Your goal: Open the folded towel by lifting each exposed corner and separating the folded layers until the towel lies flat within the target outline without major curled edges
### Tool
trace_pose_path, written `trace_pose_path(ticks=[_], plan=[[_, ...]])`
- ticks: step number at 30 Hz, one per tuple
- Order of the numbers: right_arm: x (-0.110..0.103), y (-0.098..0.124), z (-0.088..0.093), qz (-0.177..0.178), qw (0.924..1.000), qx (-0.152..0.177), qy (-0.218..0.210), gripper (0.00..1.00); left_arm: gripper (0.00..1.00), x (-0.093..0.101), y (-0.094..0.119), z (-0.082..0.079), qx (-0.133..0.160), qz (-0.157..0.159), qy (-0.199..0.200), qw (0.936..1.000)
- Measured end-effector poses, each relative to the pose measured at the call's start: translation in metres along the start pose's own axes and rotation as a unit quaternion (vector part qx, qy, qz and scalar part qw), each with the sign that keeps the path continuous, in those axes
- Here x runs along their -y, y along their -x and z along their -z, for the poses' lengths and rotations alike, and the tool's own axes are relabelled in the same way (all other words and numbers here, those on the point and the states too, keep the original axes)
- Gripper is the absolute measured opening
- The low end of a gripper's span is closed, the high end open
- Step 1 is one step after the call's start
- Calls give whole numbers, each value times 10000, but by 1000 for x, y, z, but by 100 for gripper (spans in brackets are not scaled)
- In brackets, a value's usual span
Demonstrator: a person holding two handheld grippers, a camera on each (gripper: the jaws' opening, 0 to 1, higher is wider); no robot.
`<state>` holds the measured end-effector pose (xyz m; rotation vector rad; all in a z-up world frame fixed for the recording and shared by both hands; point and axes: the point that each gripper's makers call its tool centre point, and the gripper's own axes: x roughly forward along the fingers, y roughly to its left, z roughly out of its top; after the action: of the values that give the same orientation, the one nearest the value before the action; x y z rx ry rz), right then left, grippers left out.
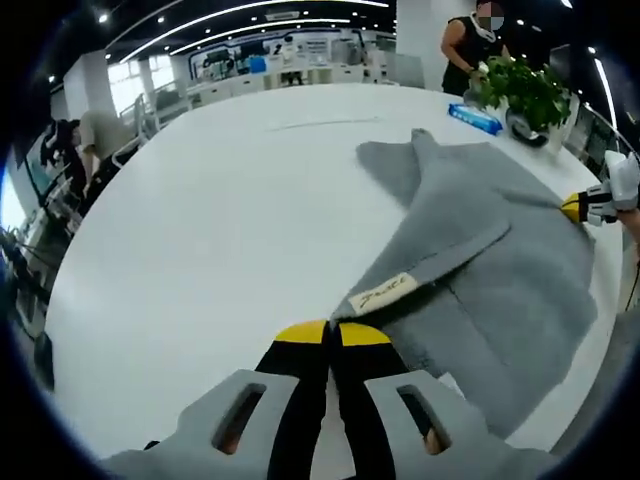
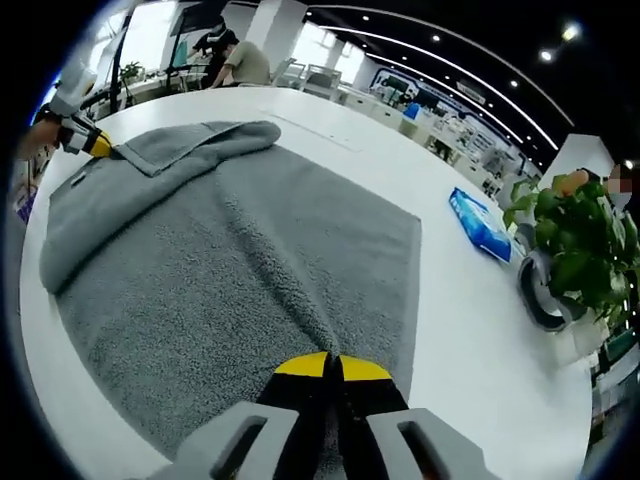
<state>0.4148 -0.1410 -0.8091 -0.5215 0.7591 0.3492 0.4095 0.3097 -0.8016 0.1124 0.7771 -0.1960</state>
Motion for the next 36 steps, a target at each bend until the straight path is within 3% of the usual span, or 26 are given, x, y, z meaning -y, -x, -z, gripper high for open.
trace_pose_path(ticks=[6,20,30,36], plan=[[22,9,19,237,9996,-151,5,0,1,-29,0,2,-62,-235,21,9997],[58,22,55,677,9963,-499,-203,0,1,-77,8,11,-98,-643,172,9977],[73,38,81,897,9931,-710,-270,0,1,-92,19,21,-24,-757,441,9961],[71,42,84,920,9929,-638,-403,0,1,-83,25,23,60,-721,517,9960]])
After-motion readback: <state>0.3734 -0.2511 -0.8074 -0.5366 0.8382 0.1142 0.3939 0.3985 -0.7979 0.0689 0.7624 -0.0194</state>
